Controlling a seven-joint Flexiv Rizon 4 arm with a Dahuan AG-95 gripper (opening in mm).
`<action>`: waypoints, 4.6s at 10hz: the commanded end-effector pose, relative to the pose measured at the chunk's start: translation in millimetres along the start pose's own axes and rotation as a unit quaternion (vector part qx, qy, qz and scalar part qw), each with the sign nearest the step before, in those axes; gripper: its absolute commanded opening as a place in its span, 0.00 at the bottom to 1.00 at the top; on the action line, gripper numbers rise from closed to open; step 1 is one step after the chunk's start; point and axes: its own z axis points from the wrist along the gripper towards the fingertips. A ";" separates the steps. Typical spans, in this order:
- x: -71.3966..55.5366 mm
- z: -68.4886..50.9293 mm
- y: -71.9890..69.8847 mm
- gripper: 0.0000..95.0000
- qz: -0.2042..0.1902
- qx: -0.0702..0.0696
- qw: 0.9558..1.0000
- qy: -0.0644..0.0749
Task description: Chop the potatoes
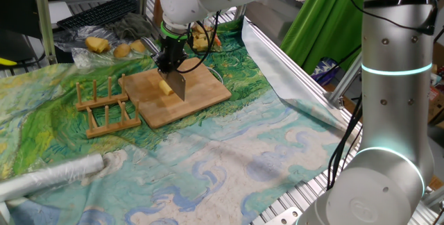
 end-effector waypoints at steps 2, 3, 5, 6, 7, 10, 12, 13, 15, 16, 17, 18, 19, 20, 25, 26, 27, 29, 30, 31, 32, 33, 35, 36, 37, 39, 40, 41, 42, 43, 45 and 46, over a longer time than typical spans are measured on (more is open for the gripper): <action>2.1 -6.3 3.0 0.00 0.004 0.002 1.000 0.001; 2.8 -9.3 3.5 0.00 0.004 0.003 1.000 0.002; 3.4 -12.3 2.9 0.00 0.003 0.004 1.000 0.005; 2.9 -7.5 2.0 0.00 0.002 0.004 1.000 0.003; 3.2 -1.5 1.7 0.00 0.003 0.002 1.000 0.000; 3.0 35.4 6.7 0.00 0.008 -0.003 1.000 -0.026; 2.9 35.4 7.1 0.00 0.011 -0.004 1.000 -0.023; 3.0 35.0 7.9 0.00 0.013 -0.004 1.000 -0.025; 2.4 33.9 7.8 0.00 0.013 -0.003 1.000 -0.022; 1.7 29.7 7.5 0.00 0.014 -0.004 1.000 -0.015; 0.9 25.0 7.5 0.00 0.013 -0.004 1.000 -0.010; 0.4 20.6 7.7 0.00 0.012 -0.001 1.000 -0.005; 0.4 18.2 7.7 0.00 0.012 -0.001 1.000 -0.004; 0.3 19.8 7.9 0.00 0.012 -0.001 1.000 -0.004; -4.2 44.7 10.8 0.00 0.024 -0.010 1.000 -0.015; -4.4 46.1 10.8 0.00 0.024 -0.009 1.000 -0.015; -3.8 40.6 10.9 0.00 0.024 -0.005 1.000 -0.004; -1.7 18.3 13.5 0.00 0.028 -0.003 1.000 0.008; -0.5 10.7 15.1 0.00 0.028 0.005 1.000 0.012; 0.3 5.7 14.8 0.00 0.027 0.009 1.000 0.012; 0.9 2.7 14.4 0.00 0.028 0.009 1.000 0.010; 1.1 -0.4 13.8 0.00 0.027 0.013 1.000 0.010; 1.4 -2.0 13.4 0.00 0.029 0.012 0.999 0.010; 1.4 -2.2 13.4 0.00 0.030 0.012 0.999 0.011; 1.6 -2.8 13.5 0.00 0.030 0.012 0.999 0.011; 1.7 -3.1 13.5 0.00 0.029 0.012 0.999 0.011; 1.3 0.5 13.7 0.00 0.025 0.012 1.000 0.012; 1.4 10.8 15.0 0.00 0.025 0.007 1.000 0.011; 1.5 25.8 17.4 0.00 0.024 0.004 1.000 0.006; 0.8 39.6 18.6 0.00 0.025 0.000 1.000 -0.002; 2.1 39.4 20.7 0.00 0.032 0.002 0.999 0.004; 2.7 34.2 21.4 0.00 0.033 0.002 0.999 0.008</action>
